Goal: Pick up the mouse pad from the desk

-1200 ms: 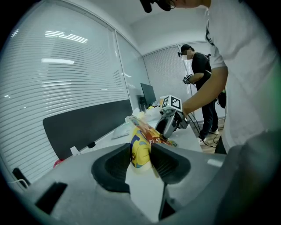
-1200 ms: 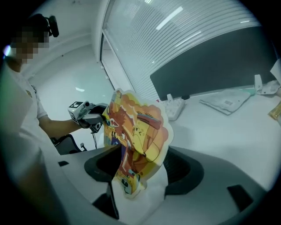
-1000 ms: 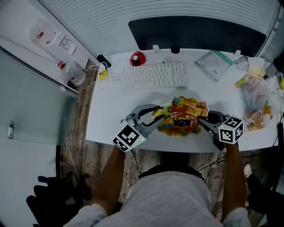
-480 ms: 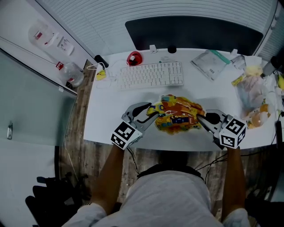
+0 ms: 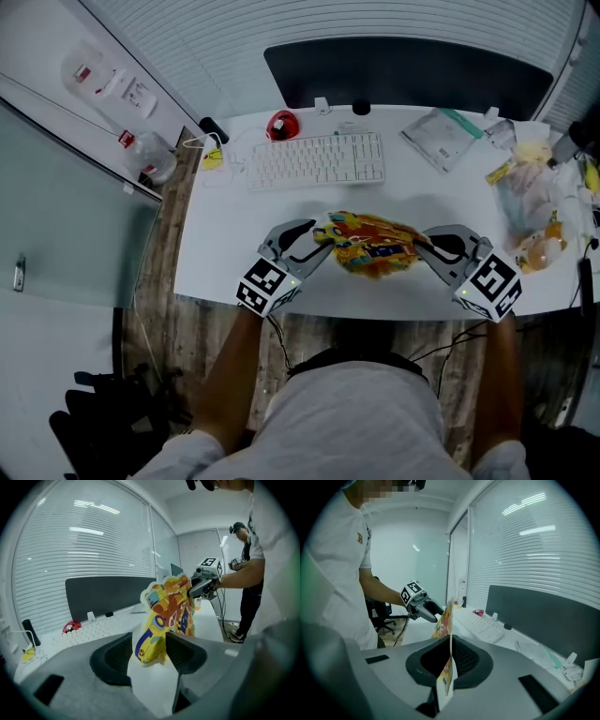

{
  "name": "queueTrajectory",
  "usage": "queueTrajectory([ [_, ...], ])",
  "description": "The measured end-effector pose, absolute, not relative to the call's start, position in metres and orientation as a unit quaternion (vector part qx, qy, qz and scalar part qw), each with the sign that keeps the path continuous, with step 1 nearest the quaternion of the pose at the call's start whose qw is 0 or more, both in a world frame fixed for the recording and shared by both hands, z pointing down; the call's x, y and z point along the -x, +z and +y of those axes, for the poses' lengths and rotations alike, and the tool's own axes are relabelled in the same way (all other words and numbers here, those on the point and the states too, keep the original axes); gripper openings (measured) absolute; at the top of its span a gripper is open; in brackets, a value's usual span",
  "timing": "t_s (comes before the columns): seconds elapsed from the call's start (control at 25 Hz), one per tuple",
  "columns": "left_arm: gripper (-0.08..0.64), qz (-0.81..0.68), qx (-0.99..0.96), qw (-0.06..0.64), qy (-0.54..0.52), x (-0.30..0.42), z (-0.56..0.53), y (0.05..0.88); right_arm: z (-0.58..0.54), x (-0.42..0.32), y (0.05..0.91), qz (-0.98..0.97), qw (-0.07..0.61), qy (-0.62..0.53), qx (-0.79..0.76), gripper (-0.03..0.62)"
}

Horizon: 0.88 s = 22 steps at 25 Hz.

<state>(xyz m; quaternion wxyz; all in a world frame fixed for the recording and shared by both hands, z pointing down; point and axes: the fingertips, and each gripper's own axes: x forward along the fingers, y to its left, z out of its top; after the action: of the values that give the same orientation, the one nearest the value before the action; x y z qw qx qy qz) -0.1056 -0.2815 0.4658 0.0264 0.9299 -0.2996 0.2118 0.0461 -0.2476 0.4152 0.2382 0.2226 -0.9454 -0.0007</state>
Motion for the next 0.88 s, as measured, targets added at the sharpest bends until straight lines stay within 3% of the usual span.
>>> queueTrajectory([
  [0.16,0.304,-0.287,-0.937,0.058,0.188,0.101,-0.276,0.465,-0.245,-0.046,0.405,-0.946,0.239,-0.015,-0.218,0.018],
  [0.36,0.355,-0.305,-0.933,0.105,0.160,0.109,-0.278,0.470,-0.238,-0.045,0.382,-0.950,0.228,-0.036,-0.211,0.018],
  [0.88,0.367,-0.235,-0.963,0.125,0.038,0.082,-0.272,0.424,-0.231,-0.055,0.325,-0.974,0.123,-0.030,-0.191,0.018],
])
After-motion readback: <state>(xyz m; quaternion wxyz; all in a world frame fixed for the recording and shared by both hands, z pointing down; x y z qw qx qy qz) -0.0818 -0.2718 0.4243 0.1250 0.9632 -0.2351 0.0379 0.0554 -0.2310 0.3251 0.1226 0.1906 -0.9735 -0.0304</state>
